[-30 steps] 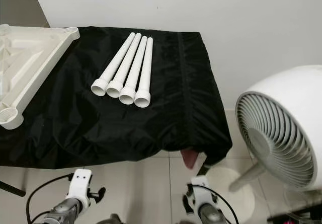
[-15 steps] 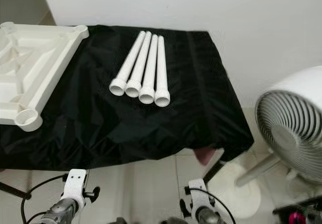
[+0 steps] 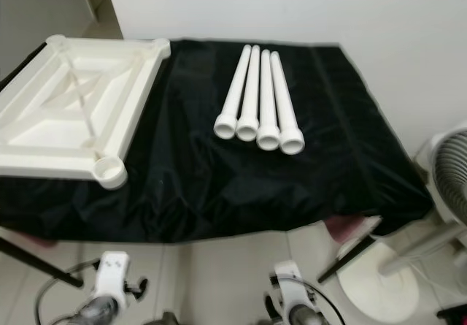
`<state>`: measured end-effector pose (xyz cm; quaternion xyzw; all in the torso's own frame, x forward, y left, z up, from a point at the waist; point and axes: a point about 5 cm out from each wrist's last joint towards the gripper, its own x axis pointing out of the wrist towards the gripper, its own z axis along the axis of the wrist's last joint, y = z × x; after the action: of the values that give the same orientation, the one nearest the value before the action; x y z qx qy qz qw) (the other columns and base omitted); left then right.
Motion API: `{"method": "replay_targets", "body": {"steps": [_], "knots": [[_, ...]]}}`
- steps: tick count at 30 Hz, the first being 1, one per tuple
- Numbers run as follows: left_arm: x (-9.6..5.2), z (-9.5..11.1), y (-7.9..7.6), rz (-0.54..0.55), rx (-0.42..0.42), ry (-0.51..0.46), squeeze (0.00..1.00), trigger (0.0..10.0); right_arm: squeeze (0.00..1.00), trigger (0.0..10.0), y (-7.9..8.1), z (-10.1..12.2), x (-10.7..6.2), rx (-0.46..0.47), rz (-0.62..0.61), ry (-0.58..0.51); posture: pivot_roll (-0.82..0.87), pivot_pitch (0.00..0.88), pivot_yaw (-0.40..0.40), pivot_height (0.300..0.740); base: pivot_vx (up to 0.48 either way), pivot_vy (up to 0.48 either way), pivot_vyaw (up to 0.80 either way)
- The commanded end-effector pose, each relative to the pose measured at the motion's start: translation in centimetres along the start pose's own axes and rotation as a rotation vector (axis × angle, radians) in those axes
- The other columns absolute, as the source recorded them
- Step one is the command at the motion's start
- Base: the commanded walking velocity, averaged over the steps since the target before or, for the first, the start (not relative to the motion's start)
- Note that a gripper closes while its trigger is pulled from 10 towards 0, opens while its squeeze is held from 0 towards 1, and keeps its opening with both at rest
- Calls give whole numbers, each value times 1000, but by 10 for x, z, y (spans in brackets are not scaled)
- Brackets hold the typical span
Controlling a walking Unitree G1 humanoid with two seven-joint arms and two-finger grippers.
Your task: Building children table
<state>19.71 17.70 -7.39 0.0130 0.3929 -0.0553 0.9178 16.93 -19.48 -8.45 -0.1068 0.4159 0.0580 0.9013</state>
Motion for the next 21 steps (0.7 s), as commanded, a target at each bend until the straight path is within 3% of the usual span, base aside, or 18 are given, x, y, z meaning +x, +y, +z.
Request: {"method": "replay_targets", "body": {"steps": [1,8,9,16,17,18,20,21], "knots": [[-1,-4,-1,-10,17,11,0,10000,0,10000,3,0,0,-15,16,4,16,0,10,740,0,0,0],[-3,-6,3,-47,29,18,0,10000,0,10000,5,0,0,-30,34,-7,22,0,9,740,0,0,0],[-4,-6,5,-68,12,7,1000,10000,1000,10000,5,0,-1,-17,48,-14,22,0,9,740,0,0,0],[-7,-5,10,-115,3,-26,1000,10000,1000,10000,2,1,-2,-29,53,-44,26,0,15,740,0,0,0],[-8,-3,11,-146,26,-39,1000,10000,886,10000,2,3,-2,-30,62,-63,27,0,17,740,0,0,0],[-9,-1,10,-197,54,-63,0,10000,0,10000,0,7,-2,-51,75,-92,30,0,21,740,0,0,0],[-9,-1,10,-197,54,-63,0,10000,0,10000,0,7,-2,-51,75,-92,30,0,21,740,0,0,0],[-11,2,10,-254,93,-89,0,10000,0,10000,-2,11,-3,-57,97,-127,32,0,22,740,0,0,0]]}}
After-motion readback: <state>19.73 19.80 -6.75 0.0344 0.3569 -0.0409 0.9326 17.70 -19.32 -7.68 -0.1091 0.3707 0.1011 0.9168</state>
